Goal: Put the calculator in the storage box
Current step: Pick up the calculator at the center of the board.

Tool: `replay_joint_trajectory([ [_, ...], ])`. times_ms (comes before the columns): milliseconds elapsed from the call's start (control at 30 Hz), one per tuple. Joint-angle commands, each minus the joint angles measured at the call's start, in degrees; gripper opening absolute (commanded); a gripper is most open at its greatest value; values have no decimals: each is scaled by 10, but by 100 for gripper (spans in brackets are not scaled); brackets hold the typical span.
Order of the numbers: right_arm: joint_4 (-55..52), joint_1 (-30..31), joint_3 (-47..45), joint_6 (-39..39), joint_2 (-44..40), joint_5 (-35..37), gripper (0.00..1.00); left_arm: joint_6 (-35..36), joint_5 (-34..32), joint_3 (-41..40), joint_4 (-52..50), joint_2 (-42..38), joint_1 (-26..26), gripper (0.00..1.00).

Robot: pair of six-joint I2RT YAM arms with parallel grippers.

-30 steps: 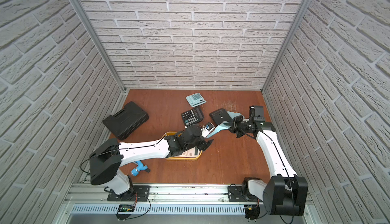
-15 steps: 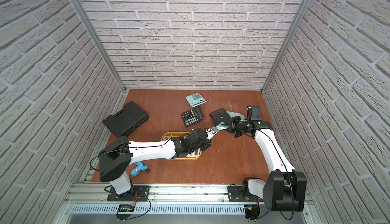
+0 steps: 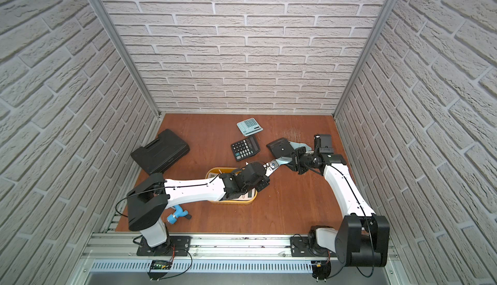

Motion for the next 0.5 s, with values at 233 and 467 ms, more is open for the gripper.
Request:
replay_joint_trajectory([
  [233,10,-58,60,-232,-39,19,100,-52,131,28,-65,-43,66,2],
  [467,131,-64,21,-418,-117,-9,100,-137,361,49,-108,-60,167,4],
])
